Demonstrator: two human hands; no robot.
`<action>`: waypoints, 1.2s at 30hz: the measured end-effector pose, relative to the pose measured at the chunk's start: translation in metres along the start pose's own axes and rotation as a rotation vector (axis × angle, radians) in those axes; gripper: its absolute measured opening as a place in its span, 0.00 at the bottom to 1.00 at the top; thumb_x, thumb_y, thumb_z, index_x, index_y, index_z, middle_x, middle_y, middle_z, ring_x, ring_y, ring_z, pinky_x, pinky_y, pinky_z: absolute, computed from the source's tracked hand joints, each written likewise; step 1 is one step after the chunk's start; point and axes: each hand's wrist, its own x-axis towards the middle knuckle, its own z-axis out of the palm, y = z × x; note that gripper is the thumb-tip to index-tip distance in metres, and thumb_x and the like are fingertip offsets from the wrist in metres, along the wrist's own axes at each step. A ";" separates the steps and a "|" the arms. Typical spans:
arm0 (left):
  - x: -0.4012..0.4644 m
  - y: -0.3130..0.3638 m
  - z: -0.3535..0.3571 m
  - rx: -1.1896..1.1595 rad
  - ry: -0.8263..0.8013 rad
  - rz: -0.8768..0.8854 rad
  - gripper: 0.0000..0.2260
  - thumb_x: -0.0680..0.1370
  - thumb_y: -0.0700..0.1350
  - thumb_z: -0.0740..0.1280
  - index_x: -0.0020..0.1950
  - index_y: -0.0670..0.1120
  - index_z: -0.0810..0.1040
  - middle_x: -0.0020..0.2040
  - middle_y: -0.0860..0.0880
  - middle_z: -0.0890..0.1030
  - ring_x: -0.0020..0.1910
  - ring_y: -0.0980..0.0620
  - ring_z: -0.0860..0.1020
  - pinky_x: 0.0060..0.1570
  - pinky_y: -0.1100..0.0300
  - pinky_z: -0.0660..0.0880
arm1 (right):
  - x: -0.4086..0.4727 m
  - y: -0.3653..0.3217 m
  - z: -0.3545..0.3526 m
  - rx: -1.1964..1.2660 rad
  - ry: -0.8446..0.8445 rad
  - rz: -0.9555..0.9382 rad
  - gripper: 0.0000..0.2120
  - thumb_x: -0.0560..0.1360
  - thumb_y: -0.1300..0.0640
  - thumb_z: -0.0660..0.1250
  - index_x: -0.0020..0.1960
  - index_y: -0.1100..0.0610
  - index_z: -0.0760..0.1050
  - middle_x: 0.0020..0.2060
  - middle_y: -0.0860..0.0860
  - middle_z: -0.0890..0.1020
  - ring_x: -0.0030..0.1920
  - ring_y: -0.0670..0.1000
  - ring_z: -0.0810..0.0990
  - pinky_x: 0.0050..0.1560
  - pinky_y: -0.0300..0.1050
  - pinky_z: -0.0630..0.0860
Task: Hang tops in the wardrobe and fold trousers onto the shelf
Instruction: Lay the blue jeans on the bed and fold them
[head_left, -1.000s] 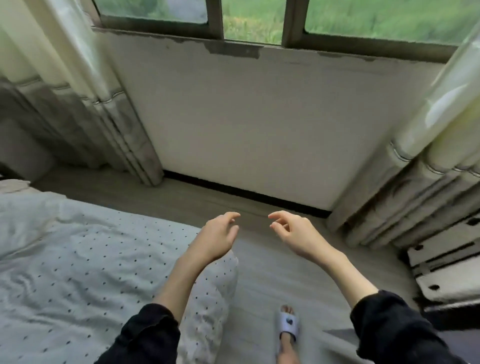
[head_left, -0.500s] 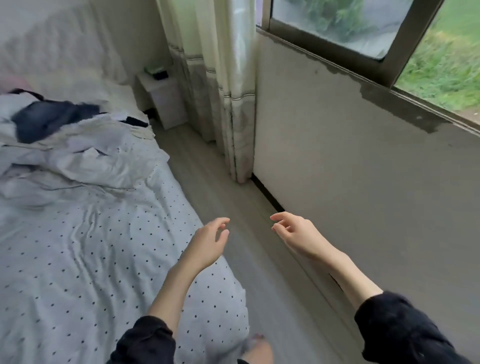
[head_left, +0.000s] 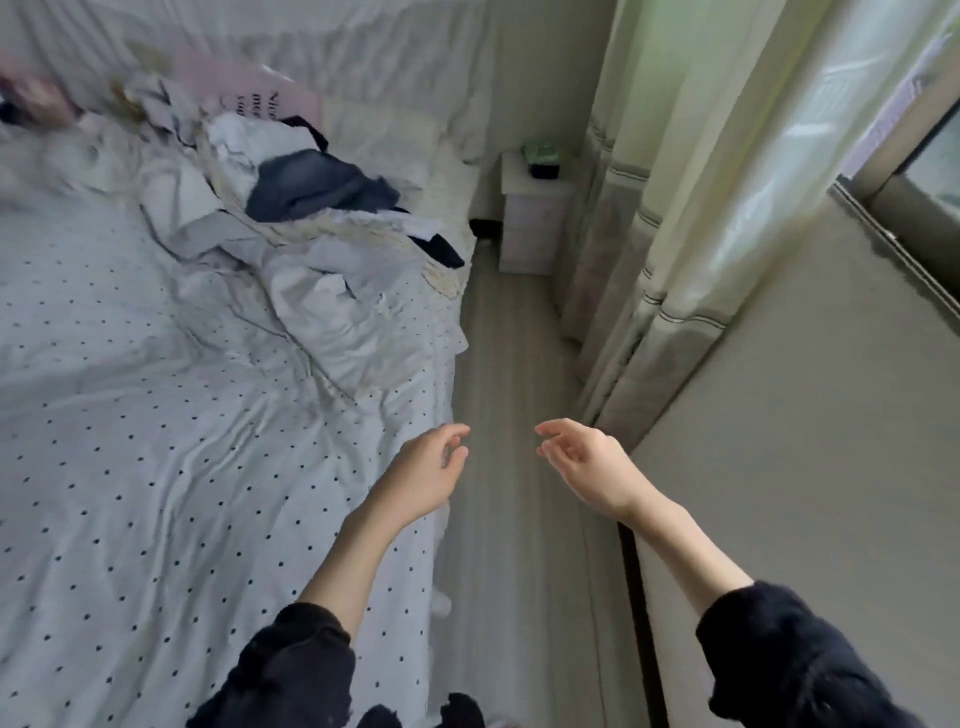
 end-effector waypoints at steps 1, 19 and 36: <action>0.012 0.001 -0.006 -0.009 0.022 -0.027 0.16 0.82 0.46 0.57 0.69 0.49 0.69 0.66 0.50 0.73 0.65 0.53 0.71 0.62 0.61 0.67 | 0.020 -0.004 -0.005 -0.001 -0.022 -0.027 0.15 0.80 0.57 0.57 0.64 0.54 0.73 0.55 0.50 0.82 0.58 0.53 0.78 0.57 0.42 0.71; 0.286 -0.018 -0.093 -0.143 0.372 -0.461 0.16 0.81 0.46 0.58 0.69 0.48 0.70 0.65 0.48 0.75 0.64 0.51 0.72 0.64 0.57 0.68 | 0.433 -0.097 -0.058 -0.166 -0.507 -0.440 0.15 0.80 0.56 0.57 0.66 0.54 0.72 0.57 0.54 0.81 0.58 0.54 0.78 0.55 0.42 0.73; 0.545 -0.128 -0.231 -0.194 0.509 -0.665 0.17 0.82 0.45 0.57 0.71 0.46 0.67 0.67 0.45 0.72 0.66 0.48 0.70 0.64 0.58 0.65 | 0.767 -0.217 -0.003 -0.389 -0.741 -0.560 0.17 0.81 0.54 0.54 0.68 0.55 0.69 0.62 0.54 0.77 0.59 0.53 0.76 0.60 0.47 0.72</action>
